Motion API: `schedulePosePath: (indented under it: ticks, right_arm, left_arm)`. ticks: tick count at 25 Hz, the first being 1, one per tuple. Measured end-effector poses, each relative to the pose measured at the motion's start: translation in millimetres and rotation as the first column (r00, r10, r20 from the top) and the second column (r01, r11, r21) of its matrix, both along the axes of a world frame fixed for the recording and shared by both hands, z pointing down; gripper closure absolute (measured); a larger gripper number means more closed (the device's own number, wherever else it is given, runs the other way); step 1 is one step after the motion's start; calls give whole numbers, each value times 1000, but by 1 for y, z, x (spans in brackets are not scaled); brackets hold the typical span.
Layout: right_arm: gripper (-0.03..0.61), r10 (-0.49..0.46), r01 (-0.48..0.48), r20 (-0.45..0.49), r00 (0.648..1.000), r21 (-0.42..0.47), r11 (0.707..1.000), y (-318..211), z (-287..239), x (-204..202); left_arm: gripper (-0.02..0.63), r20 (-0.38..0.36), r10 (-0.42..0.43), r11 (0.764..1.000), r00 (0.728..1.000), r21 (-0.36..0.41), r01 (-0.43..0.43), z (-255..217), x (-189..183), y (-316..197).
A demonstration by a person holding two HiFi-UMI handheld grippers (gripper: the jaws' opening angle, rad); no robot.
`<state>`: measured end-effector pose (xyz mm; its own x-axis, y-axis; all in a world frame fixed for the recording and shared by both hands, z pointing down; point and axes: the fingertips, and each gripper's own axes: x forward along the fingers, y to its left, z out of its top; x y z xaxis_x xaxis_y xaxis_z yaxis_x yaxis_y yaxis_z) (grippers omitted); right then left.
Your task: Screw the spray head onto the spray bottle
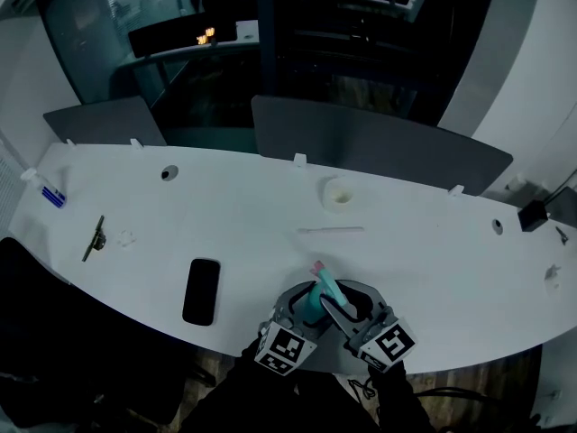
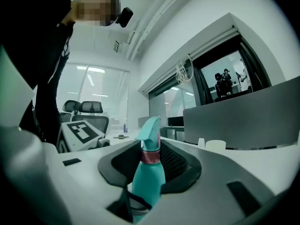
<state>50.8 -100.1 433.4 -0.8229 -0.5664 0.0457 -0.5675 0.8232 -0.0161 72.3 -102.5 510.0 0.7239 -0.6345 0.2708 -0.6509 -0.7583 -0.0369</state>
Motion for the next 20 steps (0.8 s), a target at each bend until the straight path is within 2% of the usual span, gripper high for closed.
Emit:
schedulePosePath:
  ticks: [1,3,4,5,6,7,9,11,12,13,14,15,16,17,18,19,20]
  right_arm:
    - [446,13,-13,0,1000,7,1000,0,0,-1]
    - [446,33,-33,5,999,13,999,1,0,-2]
    - [446,39,-39,9,999,12,999,2,0,-2]
    - [446,40,-40,10,999,12,999,2,0,-1]
    - [446,35,-36,8,999,12,999,2,0,-1]
    - [446,23,-24,3,1000,13,1000,2,0,0]
    - [446,-13,13,-10,1000,11,1000,2,1,-1]
    - [446,-37,37,-12,999,2,999,1,1,-1]
    - [446,-37,37,-9,999,-3,999,0,1,0]
    - [446,-30,30,-7,1000,-6,1000,0,0,0]
    - [446,-23,22,-7,1000,-5,1000,0,0,1]
    - [446,-17,17,-9,1000,-1,1000,0,0,1]
    - [446,-13,13,-10,1000,3,1000,0,0,0]
    - [446,-11,11,-10,1000,7,1000,1,-1,-1]
    - [446,-9,9,-8,1000,11,1000,1,-1,-2]
    - [446,-6,6,-6,1000,12,1000,2,0,-2]
    - [446,-2,2,-3,1000,12,1000,3,0,-1]
  left_arm:
    - [285,-12,-104,995,995,9,104,1,-2,-1]
    - [285,-22,-297,955,955,11,297,3,-7,-1]
    - [285,-19,-349,937,937,10,349,4,-7,-1]
    - [284,-13,-355,935,935,10,355,5,-6,0]
    - [281,-6,-314,949,950,15,314,5,-6,1]
    - [278,0,-238,971,971,24,238,3,-6,2]
    - [243,17,-45,999,999,29,45,-1,-9,2]
    - [244,31,119,993,992,-4,-119,0,-6,2]
    - [254,31,165,986,986,-21,-165,2,-3,2]
    - [287,26,175,984,984,-28,-174,2,0,3]
    - [288,19,144,989,989,-23,-144,2,1,3]
    - [288,11,73,997,997,-10,-73,1,1,2]
    - [291,4,-33,999,999,7,33,1,-1,1]
    - [291,-2,-157,987,988,24,157,2,-4,1]
    - [291,-3,-277,960,961,40,277,3,-7,2]
    - [291,2,-362,931,932,54,361,4,-8,3]
    - [289,16,-393,918,920,67,391,4,-7,4]
